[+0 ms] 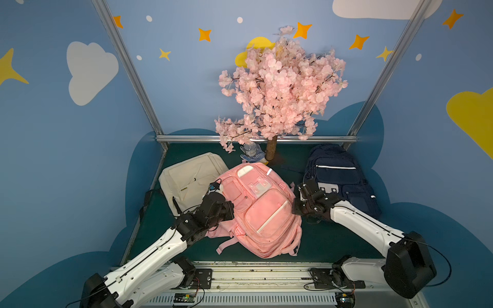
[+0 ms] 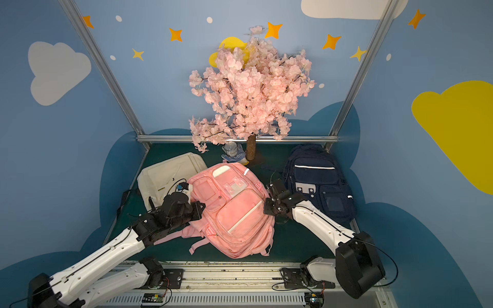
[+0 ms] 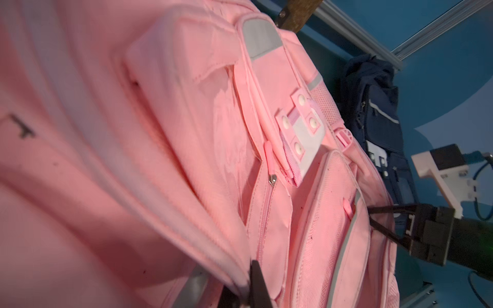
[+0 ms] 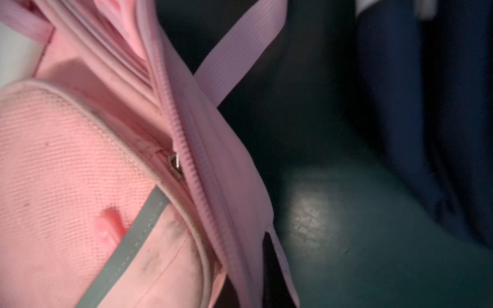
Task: Zip up the backpack
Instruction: Place the backpack at the center of the board.
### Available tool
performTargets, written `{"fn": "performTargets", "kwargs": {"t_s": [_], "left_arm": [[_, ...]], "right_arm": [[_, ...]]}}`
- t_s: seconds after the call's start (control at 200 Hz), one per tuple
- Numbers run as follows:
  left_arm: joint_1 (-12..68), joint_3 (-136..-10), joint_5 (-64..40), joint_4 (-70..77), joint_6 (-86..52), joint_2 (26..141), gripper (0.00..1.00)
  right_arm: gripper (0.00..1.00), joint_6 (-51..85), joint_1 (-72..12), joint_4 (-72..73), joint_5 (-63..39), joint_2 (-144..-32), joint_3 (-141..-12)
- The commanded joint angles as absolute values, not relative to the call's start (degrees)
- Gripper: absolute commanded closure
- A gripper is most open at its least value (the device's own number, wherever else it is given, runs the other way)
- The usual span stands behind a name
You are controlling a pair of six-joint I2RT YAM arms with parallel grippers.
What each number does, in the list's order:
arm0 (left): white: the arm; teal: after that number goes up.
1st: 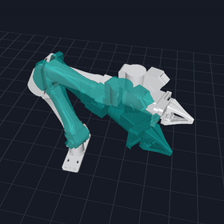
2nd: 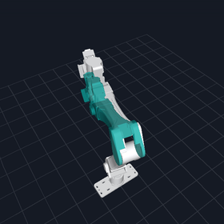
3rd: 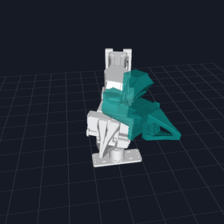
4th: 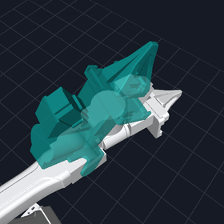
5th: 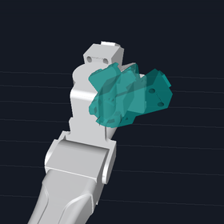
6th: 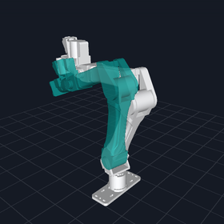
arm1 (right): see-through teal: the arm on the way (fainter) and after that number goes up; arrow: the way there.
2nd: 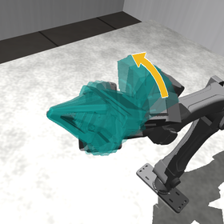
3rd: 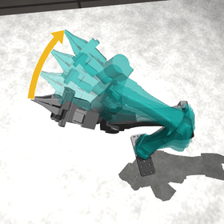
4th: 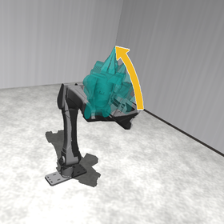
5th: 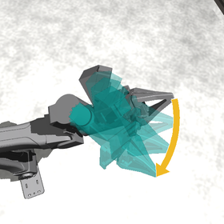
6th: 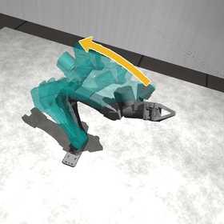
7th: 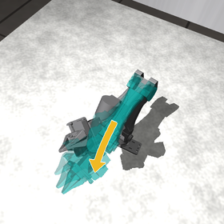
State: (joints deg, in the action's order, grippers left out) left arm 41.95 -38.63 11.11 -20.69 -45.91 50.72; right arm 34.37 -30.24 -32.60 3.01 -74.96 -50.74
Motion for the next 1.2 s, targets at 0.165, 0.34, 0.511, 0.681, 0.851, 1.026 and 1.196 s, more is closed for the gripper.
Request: {"fn": "performTargets", "kwargs": {"t_s": [0.165,0.34,0.511,0.681,0.851,1.026,1.196], "left_arm": [[55.0,-32.5,16.2,-8.6,-55.3,52.9,0.97],[55.6,-30.0,18.2,-4.5,-63.9,59.8,0.96],[55.4,-30.1,20.4,0.1,-66.7,64.8,0.97],[55.4,-30.6,20.3,4.5,-67.2,68.1,0.96],[55.4,-30.4,20.3,7.1,-66.5,68.7,0.96],[55.3,-30.1,19.1,8.0,-65.8,68.1,0.96],[55.4,-29.5,17.8,8.9,-65.5,67.8,0.97]], "right_arm": [[1.00,29.8,-23.3,-24.8,4.4,-87.9,-66.2],[0.60,25.0,-22.9,-34.1,-0.1,-95.7,-78.0],[0.35,26.6,-25.8,-37.5,3.4,-87.7,-72.8],[0.33,35.3,-36.0,-41.1,2.6,-73.2,-63.0],[0.39,55.7,-52.8,-34.9,5.8,-62.3,-48.3],[0.44,70.6,-66.6,-25.7,13.5,-62.6,-40.1],[0.48,76.0,-69.1,-14.8,13.6,-67.9,-35.6]]}}
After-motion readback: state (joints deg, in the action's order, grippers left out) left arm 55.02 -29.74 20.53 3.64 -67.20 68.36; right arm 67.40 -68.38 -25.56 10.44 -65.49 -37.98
